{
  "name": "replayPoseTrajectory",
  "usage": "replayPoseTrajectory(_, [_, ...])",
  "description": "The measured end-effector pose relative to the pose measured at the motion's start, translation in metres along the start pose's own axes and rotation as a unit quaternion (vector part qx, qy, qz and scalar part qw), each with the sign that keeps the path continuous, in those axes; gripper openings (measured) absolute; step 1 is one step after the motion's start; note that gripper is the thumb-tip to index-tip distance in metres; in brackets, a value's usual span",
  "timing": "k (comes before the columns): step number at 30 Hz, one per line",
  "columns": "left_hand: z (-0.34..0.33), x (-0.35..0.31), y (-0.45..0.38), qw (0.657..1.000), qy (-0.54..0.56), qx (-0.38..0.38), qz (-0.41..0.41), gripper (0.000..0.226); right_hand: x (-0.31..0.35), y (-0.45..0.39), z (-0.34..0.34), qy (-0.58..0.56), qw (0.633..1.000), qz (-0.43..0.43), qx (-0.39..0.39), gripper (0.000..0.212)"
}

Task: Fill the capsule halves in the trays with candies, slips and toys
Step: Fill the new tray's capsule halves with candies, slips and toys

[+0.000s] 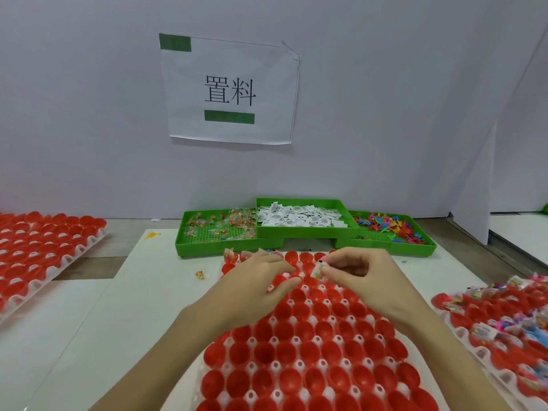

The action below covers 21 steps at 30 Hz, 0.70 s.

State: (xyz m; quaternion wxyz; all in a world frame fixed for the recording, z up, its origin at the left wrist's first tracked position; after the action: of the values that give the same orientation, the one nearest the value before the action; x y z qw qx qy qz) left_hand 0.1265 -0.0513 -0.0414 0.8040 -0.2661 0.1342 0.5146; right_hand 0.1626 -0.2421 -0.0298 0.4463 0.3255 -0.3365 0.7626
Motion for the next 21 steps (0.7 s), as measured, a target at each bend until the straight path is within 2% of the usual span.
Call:
replayPoseTrajectory(2, [-0.010,0.007,-0.014,0.996,-0.038,0.077,0.007,0.053,-0.008,-0.002,0.008,-0.008,1.000,-0.015,-0.025,0.008])
replayPoseTrajectory(5, [-0.024,0.014,-0.024,0.991,-0.058,0.123,0.021,0.059,-0.018,-0.006,0.012,-0.022,0.998,-0.037,-0.037,0.010])
replayPoseTrajectory(9, [-0.041,0.020,-0.022,0.985,-0.099,0.140,0.027,0.067,-0.025,-0.008,0.014,-0.039,0.997,-0.041,-0.044,0.010])
replayPoseTrajectory(15, [-0.040,0.021,-0.023,0.984,-0.093,0.149,0.030,0.070,-0.021,-0.017,0.002,-0.043,0.998,-0.031,-0.021,0.010])
replayPoseTrajectory(21, [-0.039,0.024,-0.022,0.980,-0.106,0.166,0.033,0.070,-0.003,-0.063,-0.007,0.097,0.994,0.036,-0.047,0.004])
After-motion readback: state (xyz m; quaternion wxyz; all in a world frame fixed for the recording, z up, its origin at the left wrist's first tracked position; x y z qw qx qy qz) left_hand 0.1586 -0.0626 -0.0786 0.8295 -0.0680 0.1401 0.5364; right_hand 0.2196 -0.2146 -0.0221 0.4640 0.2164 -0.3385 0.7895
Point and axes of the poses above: each hand's wrist, its own y-axis away from the middle knuckle, its own z-axis out of the back of the hand, x = y × z, the point moved 6 cm from there along -y, towards the middle knuckle, and after that the axes turned 12 degrees about y, right-handed, at the moved point
